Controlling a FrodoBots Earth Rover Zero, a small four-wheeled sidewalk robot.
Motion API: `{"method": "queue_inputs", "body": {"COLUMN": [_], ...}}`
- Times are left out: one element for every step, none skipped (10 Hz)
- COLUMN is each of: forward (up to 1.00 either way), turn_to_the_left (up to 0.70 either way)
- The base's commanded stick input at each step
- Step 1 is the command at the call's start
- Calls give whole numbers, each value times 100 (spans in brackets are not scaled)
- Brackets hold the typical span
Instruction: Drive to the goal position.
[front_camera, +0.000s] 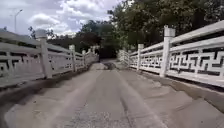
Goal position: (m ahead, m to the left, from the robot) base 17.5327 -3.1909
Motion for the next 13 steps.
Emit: {"method": "queue_inputs", "body": {"forward": [70,70,70,70,70,70,70,70,70,70,70,70,70], "turn_to_the_left": [0,0,0,0,0,0,0,0,0,0,0,0,0]}}
